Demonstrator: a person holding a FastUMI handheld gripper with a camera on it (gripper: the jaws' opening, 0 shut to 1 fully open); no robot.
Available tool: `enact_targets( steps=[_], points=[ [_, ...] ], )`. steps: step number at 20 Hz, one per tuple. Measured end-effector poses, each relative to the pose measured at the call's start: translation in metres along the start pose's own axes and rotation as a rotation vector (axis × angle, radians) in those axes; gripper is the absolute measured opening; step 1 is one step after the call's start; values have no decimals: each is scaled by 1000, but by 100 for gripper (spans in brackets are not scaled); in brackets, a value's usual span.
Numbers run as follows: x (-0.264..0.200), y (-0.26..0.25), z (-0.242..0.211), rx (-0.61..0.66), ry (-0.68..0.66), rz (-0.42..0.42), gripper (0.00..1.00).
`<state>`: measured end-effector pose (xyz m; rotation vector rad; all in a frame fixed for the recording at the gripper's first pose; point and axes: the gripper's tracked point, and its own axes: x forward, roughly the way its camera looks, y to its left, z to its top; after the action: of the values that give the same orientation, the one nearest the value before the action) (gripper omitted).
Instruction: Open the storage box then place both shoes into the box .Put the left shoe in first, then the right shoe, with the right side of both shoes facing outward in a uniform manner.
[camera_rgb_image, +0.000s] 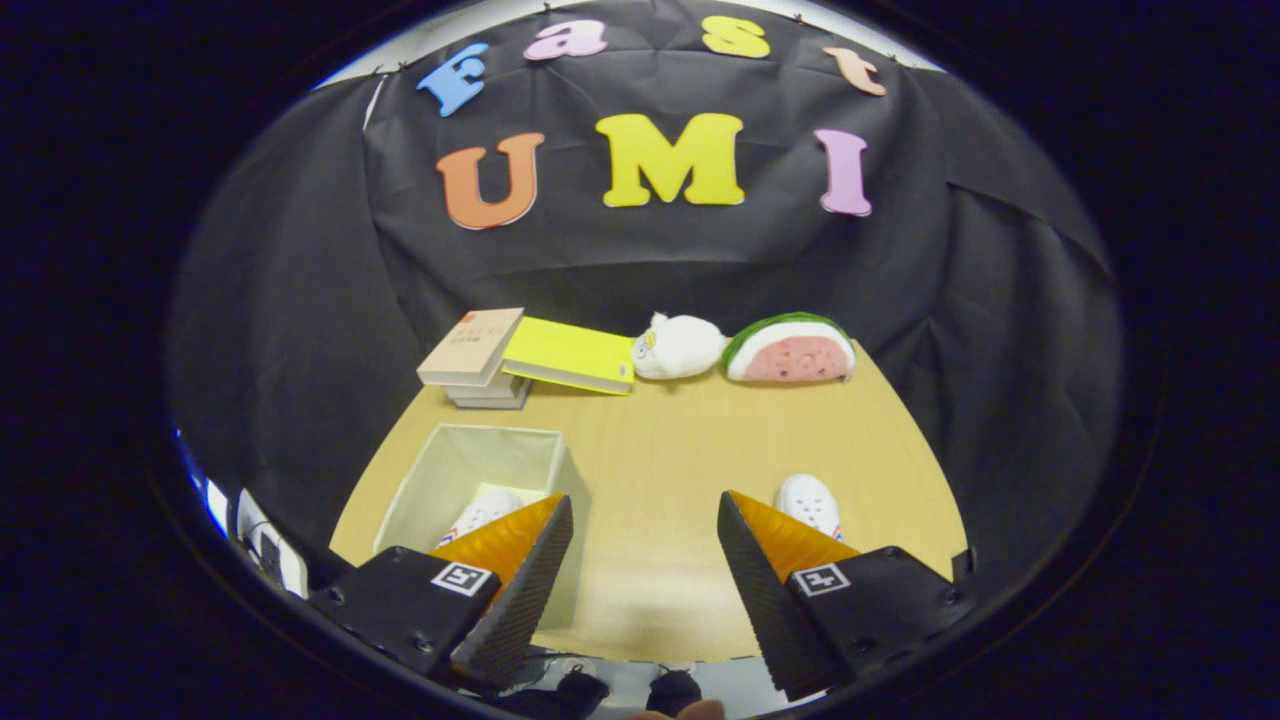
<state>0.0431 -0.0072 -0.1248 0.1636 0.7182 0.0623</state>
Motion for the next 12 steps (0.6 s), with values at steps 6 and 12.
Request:
enact_targets(
  steps=[6, 12],
  points=[
    [32, -131, -50, 53, 115, -91, 97],
    [101, -198, -107, 56, 286, -76, 97]
  ],
)
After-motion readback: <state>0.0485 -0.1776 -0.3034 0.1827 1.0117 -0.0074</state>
